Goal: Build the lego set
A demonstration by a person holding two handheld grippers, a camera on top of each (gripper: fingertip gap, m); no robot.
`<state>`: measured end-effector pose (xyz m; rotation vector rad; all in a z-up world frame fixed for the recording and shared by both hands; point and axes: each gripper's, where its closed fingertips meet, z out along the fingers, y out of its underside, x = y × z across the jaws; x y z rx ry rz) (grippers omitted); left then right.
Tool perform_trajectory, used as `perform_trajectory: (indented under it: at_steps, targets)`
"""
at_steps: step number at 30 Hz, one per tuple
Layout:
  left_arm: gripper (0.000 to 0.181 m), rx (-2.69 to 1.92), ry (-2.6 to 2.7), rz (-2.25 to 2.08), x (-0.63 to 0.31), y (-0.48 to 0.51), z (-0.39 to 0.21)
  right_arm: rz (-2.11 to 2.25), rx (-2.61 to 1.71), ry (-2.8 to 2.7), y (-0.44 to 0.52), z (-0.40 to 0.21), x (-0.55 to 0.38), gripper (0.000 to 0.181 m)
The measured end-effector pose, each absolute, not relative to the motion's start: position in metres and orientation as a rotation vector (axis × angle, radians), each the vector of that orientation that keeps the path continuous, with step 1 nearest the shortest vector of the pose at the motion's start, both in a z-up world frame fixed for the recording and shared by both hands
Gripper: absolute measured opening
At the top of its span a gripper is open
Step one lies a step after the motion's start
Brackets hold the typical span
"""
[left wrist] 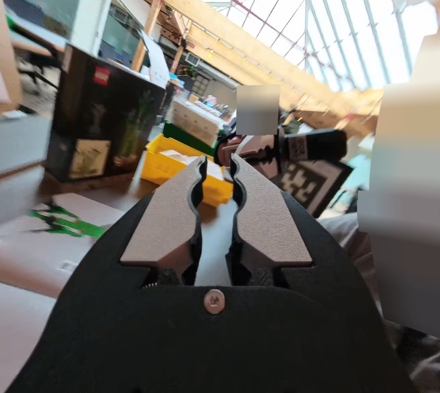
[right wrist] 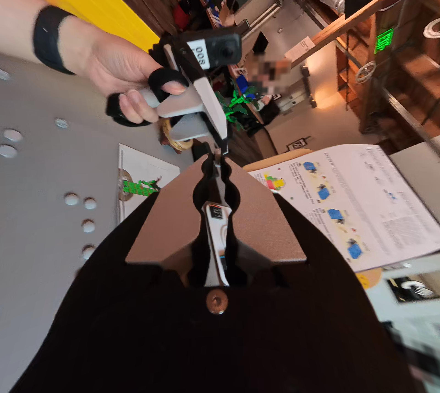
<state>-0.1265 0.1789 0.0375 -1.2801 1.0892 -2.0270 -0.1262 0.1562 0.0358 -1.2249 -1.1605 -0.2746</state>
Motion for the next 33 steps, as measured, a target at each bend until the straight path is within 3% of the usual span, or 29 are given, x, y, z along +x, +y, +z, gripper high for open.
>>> perform_trajectory:
  at_steps: [1,7,12,16,20,33]
  targets:
    - [0.021,-1.209,1.154,-1.9,-0.131,0.176,0.041,-0.224,-1.235,-1.164,0.154,0.036,-0.127,0.004]
    - [0.018,-0.866,1.442,-1.387,-0.147,0.14,0.046,-0.014,-1.268,-1.189,0.139,0.036,-0.137,0.005]
    - [0.001,-0.767,1.492,-1.101,-0.144,0.131,0.041,0.081,-1.28,-1.227,0.129,0.034,-0.144,0.005]
    - [0.015,-0.742,1.565,-1.067,-0.143,0.121,0.032,0.116,-1.286,-1.245,0.127,0.031,-0.148,0.005]
    - [0.006,-0.733,1.585,-1.066,-0.142,0.119,0.028,0.135,-1.286,-1.256,0.125,0.03,-0.149,0.005]
    - [0.003,-0.689,1.65,-1.022,-0.142,0.11,0.02,0.204,-1.286,-1.287,0.119,0.025,-0.151,0.006]
